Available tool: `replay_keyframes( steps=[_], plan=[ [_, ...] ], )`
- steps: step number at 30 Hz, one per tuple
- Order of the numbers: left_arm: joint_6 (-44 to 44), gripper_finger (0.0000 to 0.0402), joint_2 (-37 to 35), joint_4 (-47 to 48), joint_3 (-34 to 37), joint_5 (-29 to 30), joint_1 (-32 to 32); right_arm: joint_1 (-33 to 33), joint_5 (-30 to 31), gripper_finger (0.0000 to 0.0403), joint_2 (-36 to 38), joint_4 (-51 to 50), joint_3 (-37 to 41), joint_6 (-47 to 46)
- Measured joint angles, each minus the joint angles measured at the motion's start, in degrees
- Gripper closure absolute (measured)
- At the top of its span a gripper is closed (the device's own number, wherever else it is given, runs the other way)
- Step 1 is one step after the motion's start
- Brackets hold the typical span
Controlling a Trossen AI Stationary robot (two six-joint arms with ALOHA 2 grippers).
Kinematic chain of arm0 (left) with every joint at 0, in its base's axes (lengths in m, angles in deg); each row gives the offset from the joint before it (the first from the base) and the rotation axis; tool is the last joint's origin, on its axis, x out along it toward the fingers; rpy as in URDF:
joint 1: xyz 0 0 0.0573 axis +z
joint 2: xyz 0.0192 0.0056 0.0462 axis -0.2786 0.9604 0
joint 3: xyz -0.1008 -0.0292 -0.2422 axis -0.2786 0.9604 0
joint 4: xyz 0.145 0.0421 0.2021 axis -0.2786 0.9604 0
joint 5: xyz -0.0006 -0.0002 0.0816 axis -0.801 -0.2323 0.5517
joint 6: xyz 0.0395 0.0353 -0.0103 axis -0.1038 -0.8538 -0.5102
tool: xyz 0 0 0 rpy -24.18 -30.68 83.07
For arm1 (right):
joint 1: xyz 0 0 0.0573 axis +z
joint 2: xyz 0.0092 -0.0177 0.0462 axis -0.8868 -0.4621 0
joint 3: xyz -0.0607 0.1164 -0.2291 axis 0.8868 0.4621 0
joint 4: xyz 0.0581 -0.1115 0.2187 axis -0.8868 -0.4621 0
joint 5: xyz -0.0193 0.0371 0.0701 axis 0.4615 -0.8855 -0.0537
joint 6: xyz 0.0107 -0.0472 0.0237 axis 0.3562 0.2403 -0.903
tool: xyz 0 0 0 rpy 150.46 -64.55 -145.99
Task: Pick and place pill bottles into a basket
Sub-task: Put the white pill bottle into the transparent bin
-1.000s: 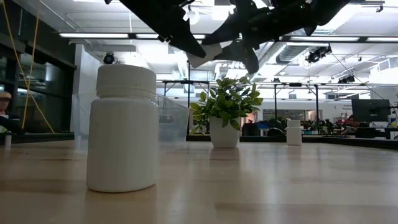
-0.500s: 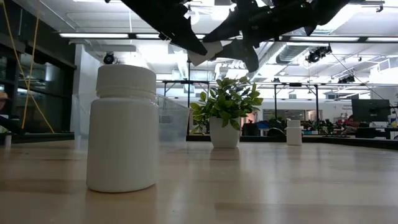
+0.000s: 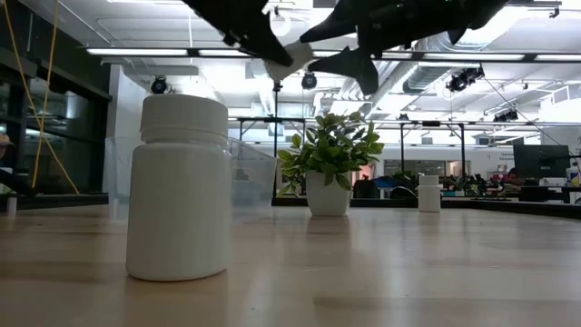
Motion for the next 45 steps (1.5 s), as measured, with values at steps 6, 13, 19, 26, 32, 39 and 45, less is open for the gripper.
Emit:
replay_keyframes(
  steps=[6,13,19,26,32,39,45],
  plan=[
    [3.33,0.0211,-5.29,6.43,0.87,1.95,-0.03,-0.47,1.33,0.0181,1.94,-3.74,0.01,0.85],
    [12.99,0.0211,-10.99,6.23,7.97,1.87,-0.05,-2.45,1.44,0.0182,2.48,-4.45,0.04,0.87],
    [20.11,0.0211,-14.45,0.69,16.17,-1.54,-0.1,-3.39,1.22,0.0181,2.48,-5.48,0.04,0.89],
    [20.86,0.0211,-15.32,-18.68,25.92,-12.04,-0.1,-3.43,1.06,0.0181,2.46,-5.04,0.04,0.76],
    [22.06,0.0211,-15.77,-22.37,31.0,-13.48,-0.1,-3.23,-1.99,0.0179,2.46,-5.73,0.07,0.65],
    [23.8,0.0211,-15.83,-33.4,36.89,-15.16,-0.1,-3.21,-1.77,0.0178,2.46,-5.76,0.07,0.68],
    [23.83,0.0211,-15.66,-45.82,43.57,-15.84,-0.1,-3.37,-1.8,0.0178,2.46,-5.91,0.07,0.85]
  ],
)
